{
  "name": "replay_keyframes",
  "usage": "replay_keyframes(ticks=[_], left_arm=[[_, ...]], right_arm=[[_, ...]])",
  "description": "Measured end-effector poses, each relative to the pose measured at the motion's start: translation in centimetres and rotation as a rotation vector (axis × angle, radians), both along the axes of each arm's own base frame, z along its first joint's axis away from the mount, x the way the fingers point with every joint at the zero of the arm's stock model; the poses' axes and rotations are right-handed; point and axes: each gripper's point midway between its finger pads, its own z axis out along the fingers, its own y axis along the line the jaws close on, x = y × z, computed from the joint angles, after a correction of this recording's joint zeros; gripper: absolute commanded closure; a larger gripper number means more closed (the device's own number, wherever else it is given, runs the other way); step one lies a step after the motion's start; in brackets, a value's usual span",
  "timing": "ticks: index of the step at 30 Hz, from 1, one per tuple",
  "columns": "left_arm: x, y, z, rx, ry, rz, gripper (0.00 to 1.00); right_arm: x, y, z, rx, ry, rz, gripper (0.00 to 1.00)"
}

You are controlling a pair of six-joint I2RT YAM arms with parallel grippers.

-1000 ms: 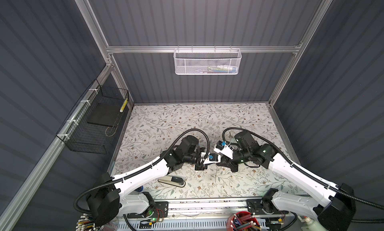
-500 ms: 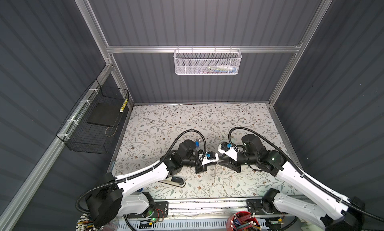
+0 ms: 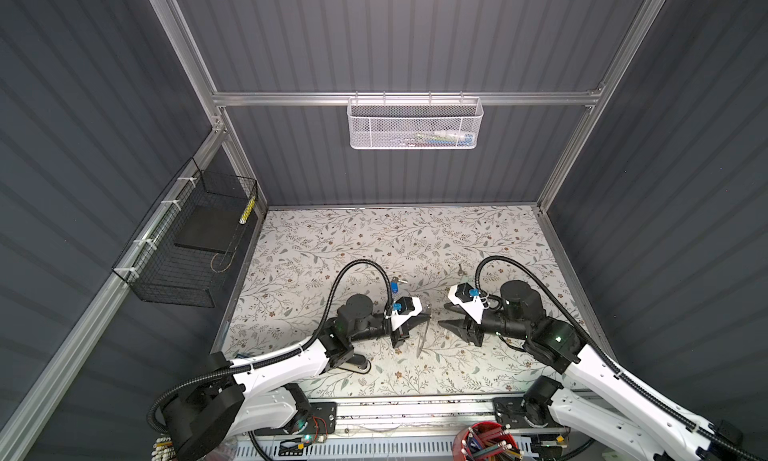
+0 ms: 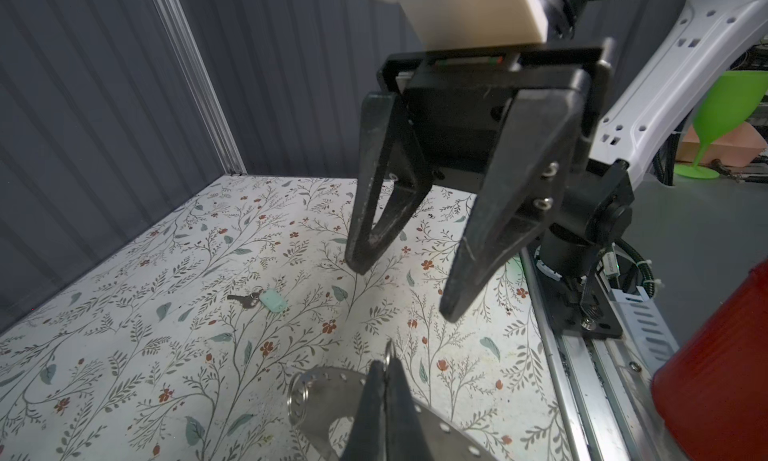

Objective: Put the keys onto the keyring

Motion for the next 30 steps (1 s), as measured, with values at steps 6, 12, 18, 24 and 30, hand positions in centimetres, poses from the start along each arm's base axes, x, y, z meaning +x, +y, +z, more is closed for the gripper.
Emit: replay_keyframes(ticks=[6,12,18,24,30], left_arm=[[0.3,-0.6,0.4,-0.056,0.004,-0.005,1.0],[0.0,-0.8,1.7,-0.11,-0.018,-0.028,1.0],[-0.2,-1.1,2.2,-0.143,-0.018,-0.053,1.0],[-0.8,-1.3,2.8,-0.166,-0.012,-0.093,1.0],[-1.3,-1.3,2.9,-0.167,-0.003,-0.125,1.0]], right_arm=[[-0.3,-0.1,-0.6,0.056,-0.003,-0.012,0.54],[-0.2,0.0,-0.5,0.079,-0.005,-0.016,0.59],[-0.6,-0.2,-0.9,0.113,-0.013,-0.018,0.69],[-0.9,0.4,-0.6,0.158,-0.007,0.012,0.77],[-1.0,0.9,0.2,0.19,-0.017,0.039,0.83]])
